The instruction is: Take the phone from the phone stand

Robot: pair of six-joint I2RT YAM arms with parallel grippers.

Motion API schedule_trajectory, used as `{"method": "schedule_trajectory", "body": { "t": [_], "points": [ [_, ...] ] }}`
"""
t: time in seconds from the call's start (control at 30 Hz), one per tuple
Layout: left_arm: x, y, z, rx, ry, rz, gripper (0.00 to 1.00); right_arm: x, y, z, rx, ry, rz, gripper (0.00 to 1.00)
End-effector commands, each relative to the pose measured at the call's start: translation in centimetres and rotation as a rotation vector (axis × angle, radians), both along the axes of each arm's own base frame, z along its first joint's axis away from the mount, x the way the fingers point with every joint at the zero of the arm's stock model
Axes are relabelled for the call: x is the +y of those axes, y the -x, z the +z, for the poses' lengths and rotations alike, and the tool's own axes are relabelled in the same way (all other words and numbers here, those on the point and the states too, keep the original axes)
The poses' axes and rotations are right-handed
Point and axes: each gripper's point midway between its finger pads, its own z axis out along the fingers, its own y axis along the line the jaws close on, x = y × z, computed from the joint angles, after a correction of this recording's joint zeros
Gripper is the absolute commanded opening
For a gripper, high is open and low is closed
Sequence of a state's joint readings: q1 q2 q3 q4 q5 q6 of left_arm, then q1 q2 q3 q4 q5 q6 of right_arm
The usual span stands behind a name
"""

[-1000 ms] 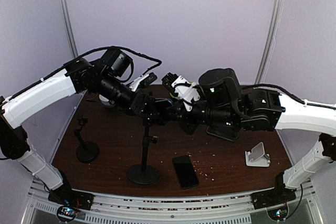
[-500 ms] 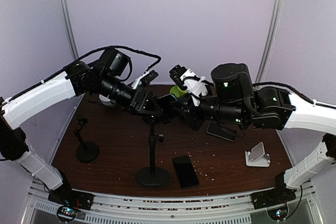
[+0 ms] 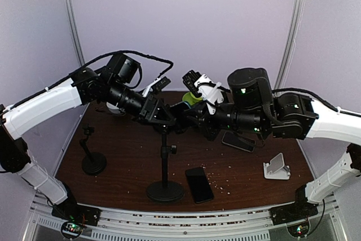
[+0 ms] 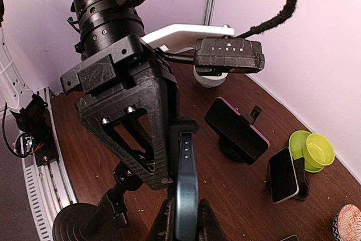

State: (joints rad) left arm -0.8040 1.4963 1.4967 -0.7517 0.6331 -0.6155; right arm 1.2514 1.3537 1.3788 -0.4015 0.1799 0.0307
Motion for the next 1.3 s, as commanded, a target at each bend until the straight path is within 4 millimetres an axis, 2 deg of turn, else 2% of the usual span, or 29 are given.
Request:
{"method": "schedule_trajectory", "body": {
  "t": [0.0,0.13,0.3,0.53,0.63,0.73,0.8,0.93,1.1,1.27],
  "points": [
    [1.5,-4.8,2.6,-0.071,0.087,0.164,0.00,-1.1,2.2,3.7,-0.002,-0.070,0.072,0.00],
    [1.5,-5.0,2.4,-0.070,0.078,0.164,0.00,-1.2,2.4,3.5,-0.001,-0.064,0.079,0.00],
    [2.3,-5.9,1.5,-0.101,-0.012,0.196,0.00,-1.1,2.5,3.6,0.005,-0.071,0.083,0.00],
    [2.5,-7.1,1.9,-0.153,-0.081,0.210,0.00,-1.1,2.6,3.5,0.016,-0.084,0.085,0.00],
    [2.1,-6.8,2.1,-0.119,-0.053,0.205,0.00,-1.5,2.5,3.7,0.011,-0.090,0.077,0.00],
    [1.2,-6.6,3.7,-0.089,0.048,0.199,0.00,-1.9,2.5,3.9,0.007,-0.098,0.067,0.00],
    [1.3,-6.7,3.9,-0.056,0.084,0.205,0.00,-2.2,2.4,4.1,0.004,-0.105,0.058,0.00],
    [2.1,-7.4,2.7,-0.019,0.072,0.226,0.00,-2.6,2.5,4.3,0.006,-0.113,0.052,0.00],
    [1.5,-7.3,2.9,-0.017,0.084,0.195,0.00,-2.5,2.4,4.3,0.001,-0.104,0.052,0.00],
    [2.0,-7.4,1.8,-0.013,0.047,0.195,0.00,-2.8,2.4,4.6,0.002,-0.110,0.047,0.00]
  ]
}}
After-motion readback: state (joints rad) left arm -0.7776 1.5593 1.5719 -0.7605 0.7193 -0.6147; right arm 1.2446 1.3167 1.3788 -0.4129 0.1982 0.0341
